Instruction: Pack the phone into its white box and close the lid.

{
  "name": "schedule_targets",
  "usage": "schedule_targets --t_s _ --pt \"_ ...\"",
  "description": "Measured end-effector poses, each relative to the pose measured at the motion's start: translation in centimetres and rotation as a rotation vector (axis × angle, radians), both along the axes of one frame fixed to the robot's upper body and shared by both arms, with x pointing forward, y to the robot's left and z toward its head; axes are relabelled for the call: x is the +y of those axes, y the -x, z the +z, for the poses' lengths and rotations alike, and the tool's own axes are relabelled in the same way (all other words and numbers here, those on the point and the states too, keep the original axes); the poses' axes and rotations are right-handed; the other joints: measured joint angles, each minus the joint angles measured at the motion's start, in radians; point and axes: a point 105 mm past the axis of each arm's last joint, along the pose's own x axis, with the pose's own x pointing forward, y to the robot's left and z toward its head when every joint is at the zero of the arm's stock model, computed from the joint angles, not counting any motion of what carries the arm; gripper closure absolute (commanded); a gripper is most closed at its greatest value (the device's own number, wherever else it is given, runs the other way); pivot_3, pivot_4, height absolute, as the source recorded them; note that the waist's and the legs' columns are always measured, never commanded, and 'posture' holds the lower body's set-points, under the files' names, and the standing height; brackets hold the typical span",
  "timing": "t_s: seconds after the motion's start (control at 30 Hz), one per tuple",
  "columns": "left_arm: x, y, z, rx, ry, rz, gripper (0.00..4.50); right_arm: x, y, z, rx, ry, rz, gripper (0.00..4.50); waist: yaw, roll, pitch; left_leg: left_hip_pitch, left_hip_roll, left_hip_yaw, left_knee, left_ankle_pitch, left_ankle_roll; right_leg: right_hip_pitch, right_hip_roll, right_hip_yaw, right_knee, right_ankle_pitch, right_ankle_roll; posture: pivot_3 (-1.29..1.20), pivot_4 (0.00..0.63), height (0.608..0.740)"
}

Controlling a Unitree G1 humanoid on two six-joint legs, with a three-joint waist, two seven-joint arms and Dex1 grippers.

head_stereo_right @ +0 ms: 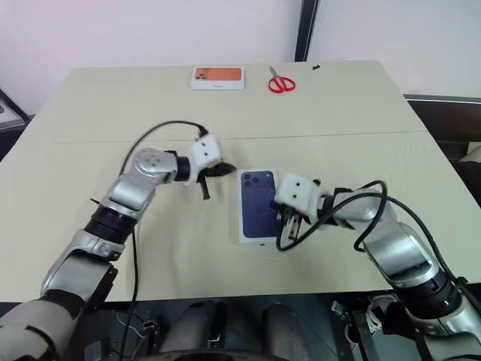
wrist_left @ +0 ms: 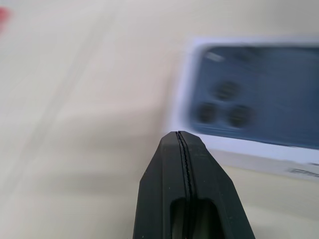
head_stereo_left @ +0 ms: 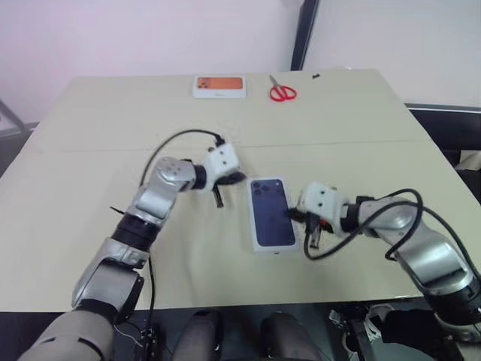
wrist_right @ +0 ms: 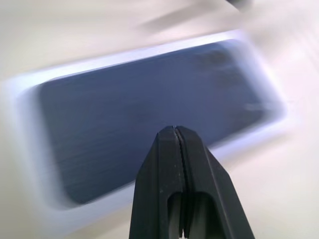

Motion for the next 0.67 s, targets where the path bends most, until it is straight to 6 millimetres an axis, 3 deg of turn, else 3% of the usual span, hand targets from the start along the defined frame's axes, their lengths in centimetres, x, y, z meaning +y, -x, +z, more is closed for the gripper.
schedule_targets --t_s 0.07,0.13,0.37,0.5,0.67 --pt "2.8 0.3 1.8 -0.054 0.050 0.091 4.50 -1.1 -1.6 1.5 -0.035 -0.080 -0.074 4.48 -0.001 0.000 0.000 0.000 0.000 0.000 -0.001 0.000 0.000 0.000 0.000 0.000 0.000 0.000 0.000 0.00 0.150 0.740" --pt "5.8 1.0 2.1 -0.066 0.082 0.182 4.50 -2.3 -2.9 2.5 -0.048 -0.162 -0.137 4.48 0.001 0.000 0.000 0.001 0.000 0.000 -0.001 0.000 -0.001 0.000 0.000 0.000 0.000 0.000 0.000 0.00 0.150 0.740" --pt "14.5 5.0 -2.1 0.041 0.088 0.467 4.50 -6.7 -5.2 1.6 0.012 -0.301 -0.272 4.48 0.010 0.000 0.000 0.001 0.000 0.000 -0.001 -0.002 0.003 0.001 -0.001 0.000 -0.001 0.000 0.000 0.00 0.150 0.740" --pt "15.5 6.6 -2.4 0.042 0.101 0.522 4.50 -7.9 -5.7 0.7 0.047 -0.315 -0.290 4.48 0.011 0.001 0.000 0.001 0.000 0.000 -0.001 -0.002 0.004 0.001 -0.001 0.000 -0.001 0.000 0.000 0.00 0.150 0.740" --pt "16.3 7.2 -1.4 0.005 0.141 0.576 4.50 -7.5 -5.9 1.7 0.034 -0.321 -0.235 4.48 0.003 0.001 0.000 0.001 0.000 0.000 -0.002 -0.002 0.004 0.001 -0.001 0.000 -0.001 0.000 0.000 0.00 0.150 0.740"
